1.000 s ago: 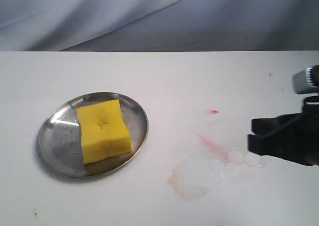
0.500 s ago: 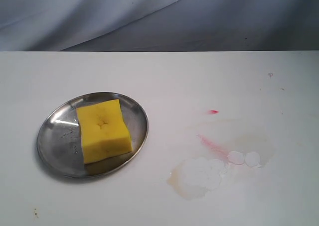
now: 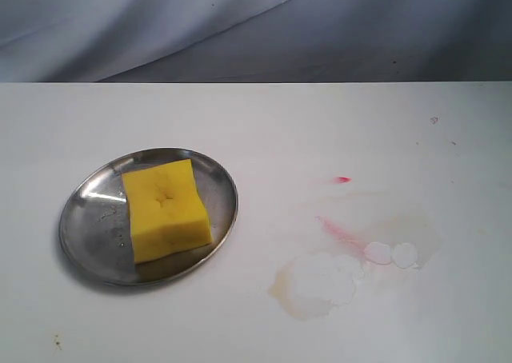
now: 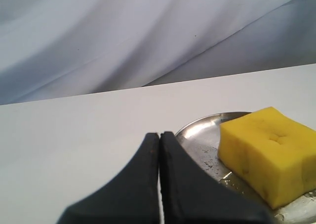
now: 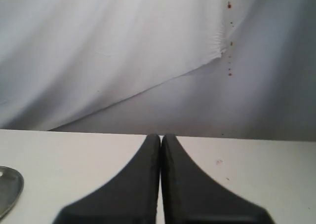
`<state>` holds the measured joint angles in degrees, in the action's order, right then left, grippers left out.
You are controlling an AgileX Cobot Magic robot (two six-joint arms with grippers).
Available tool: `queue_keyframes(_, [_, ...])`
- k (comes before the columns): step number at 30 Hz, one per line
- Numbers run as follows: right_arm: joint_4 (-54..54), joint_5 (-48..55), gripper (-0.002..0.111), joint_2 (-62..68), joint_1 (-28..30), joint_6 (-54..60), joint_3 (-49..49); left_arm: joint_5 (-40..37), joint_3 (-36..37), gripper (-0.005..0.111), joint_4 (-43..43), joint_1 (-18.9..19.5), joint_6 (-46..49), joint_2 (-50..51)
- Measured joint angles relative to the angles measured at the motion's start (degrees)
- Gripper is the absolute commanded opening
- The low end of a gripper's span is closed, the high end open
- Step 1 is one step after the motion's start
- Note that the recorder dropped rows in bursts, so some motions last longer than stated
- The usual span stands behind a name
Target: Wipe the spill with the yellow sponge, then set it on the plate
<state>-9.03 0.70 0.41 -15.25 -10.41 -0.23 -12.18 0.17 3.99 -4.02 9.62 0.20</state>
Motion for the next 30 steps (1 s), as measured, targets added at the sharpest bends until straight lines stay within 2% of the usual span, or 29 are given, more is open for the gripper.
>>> queue_keyframes(5, [0.30, 3.59, 0.000, -0.08, 4.60, -1.51, 0.00, 0.00, 0.00, 0.000, 0.00, 0.00, 0.00, 0.00])
queue_keyframes(9, [3.50, 4.23, 0.000, -0.08, 4.72, -1.51, 0.00, 0.00, 0.00, 0.000, 0.00, 0.00, 0.00, 0.00])
queue_keyframes(15, [-4.20, 4.33, 0.000, -0.08, 4.72, -6.93, 0.00, 0.00, 0.00, 0.000, 0.00, 0.00, 0.00, 0.00])
queue_keyframes(18, [-3.78, 4.45, 0.000, -0.08, 4.72, -8.14, 0.00, 0.00, 0.00, 0.000, 0.00, 0.00, 0.00, 0.00])
queue_keyframes(23, [3.40, 4.67, 0.000, -0.08, 4.61, 3.38, 0.00, 0.00, 0.00, 0.000, 0.00, 0.00, 0.00, 0.00])
queue_keyframes(30, [4.01, 4.79, 0.000, -0.08, 4.61, 8.95, 0.00, 0.00, 0.00, 0.000, 0.00, 0.00, 0.00, 0.00])
